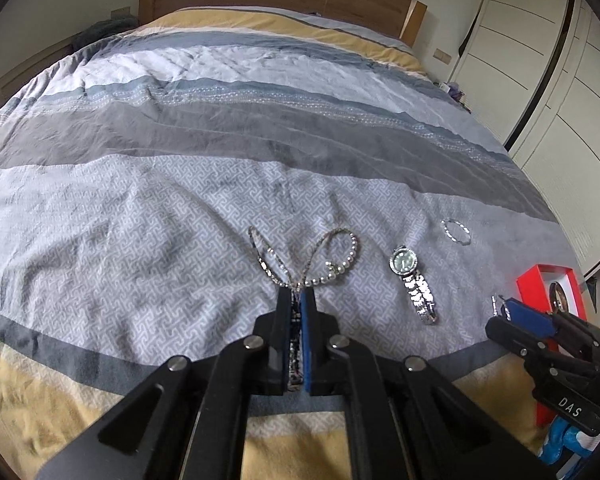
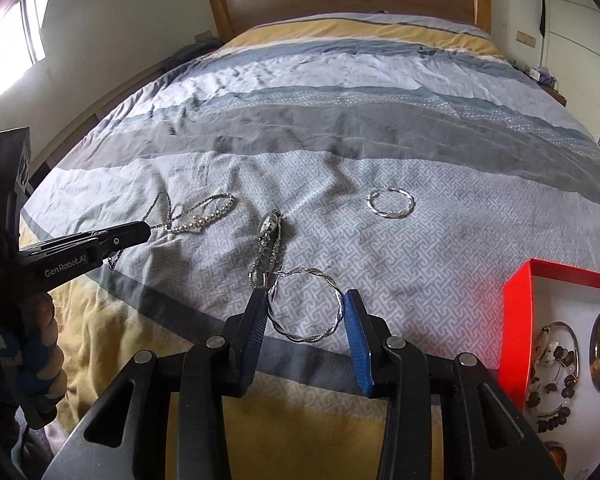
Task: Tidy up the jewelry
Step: 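Lift and carry the silver hoop and pearl necklace over the red box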
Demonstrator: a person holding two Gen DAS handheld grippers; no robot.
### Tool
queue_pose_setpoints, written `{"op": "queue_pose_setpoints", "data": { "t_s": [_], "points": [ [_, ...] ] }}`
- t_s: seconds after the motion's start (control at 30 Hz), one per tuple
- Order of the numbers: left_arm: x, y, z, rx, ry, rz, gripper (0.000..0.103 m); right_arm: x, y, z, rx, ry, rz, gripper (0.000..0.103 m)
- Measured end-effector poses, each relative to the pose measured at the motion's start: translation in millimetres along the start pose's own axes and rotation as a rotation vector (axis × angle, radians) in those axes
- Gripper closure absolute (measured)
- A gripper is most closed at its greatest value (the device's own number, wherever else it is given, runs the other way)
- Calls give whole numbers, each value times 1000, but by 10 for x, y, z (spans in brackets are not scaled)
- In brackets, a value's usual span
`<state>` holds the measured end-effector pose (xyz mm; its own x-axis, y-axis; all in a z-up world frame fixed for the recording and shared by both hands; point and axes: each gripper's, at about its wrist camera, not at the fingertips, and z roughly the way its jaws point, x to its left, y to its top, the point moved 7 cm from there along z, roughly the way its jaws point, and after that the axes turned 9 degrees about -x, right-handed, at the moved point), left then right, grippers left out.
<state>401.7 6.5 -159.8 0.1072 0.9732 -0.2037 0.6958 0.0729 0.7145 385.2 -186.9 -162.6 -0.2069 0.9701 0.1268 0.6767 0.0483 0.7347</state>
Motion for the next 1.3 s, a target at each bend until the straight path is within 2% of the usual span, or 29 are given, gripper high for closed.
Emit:
{"op": "queue_pose_setpoints", "data": {
  "t_s": [0.27, 0.77, 1.03, 1.3],
  "points": [
    [-96, 179, -565, -64, 0, 12, 99, 149, 81, -451, -42, 28, 0, 64],
    [-538, 410, -1950, -213, -34, 68, 99, 103, 45, -1805, -155, -11, 14, 64],
    [-1111, 445, -2551, -282, -99, 132, 99, -62, -37, -2525, -233, -57, 26, 64],
    [-1913, 421, -2772, -302, -195, 210, 99, -627, -203, -3122, -277, -153, 77, 64]
  ]
}}
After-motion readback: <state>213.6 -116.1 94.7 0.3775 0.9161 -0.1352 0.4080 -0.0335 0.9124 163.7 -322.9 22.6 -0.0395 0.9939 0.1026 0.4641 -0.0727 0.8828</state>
